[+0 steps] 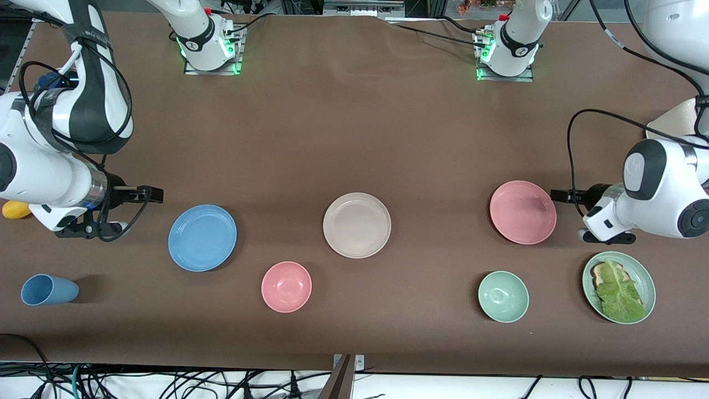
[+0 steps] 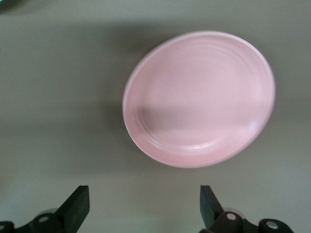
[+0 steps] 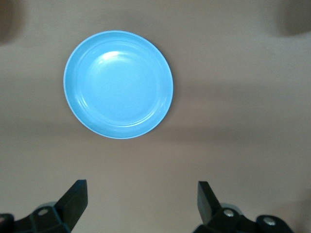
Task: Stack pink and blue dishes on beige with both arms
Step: 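Reach the left gripper to the pink plate while the right gripper reaches the blue plate, then grasp the pink plate rim with the left gripper and carry it toward the beige plate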
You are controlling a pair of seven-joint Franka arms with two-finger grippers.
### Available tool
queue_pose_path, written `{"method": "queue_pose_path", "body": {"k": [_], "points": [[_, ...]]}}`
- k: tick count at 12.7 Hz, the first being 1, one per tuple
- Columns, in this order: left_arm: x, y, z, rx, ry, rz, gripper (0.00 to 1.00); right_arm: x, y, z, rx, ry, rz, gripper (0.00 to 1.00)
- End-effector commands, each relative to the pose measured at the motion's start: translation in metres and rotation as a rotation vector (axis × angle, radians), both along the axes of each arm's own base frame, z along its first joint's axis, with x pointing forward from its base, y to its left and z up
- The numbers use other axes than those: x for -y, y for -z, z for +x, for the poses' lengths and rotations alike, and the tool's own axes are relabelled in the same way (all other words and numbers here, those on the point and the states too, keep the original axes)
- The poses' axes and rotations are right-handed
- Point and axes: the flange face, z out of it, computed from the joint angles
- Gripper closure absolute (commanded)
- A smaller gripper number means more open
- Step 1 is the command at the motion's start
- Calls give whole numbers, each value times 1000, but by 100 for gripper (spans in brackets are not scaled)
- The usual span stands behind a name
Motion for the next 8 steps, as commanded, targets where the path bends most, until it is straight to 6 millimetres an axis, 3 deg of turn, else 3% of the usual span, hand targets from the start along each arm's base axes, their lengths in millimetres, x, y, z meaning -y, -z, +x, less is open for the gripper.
{"method": "queue_pose_path", "body": {"k": [1, 7, 8], "points": [[-16, 33, -11, 57, 66, -18, 0, 19, 10, 12, 11, 4, 7, 0], [-12, 92, -44, 213, 59, 8, 0, 32, 115, 22, -39, 12, -3, 0], [-12, 95, -44, 218, 57, 9, 7, 30, 135, 23, -31, 10, -4, 0]]}}
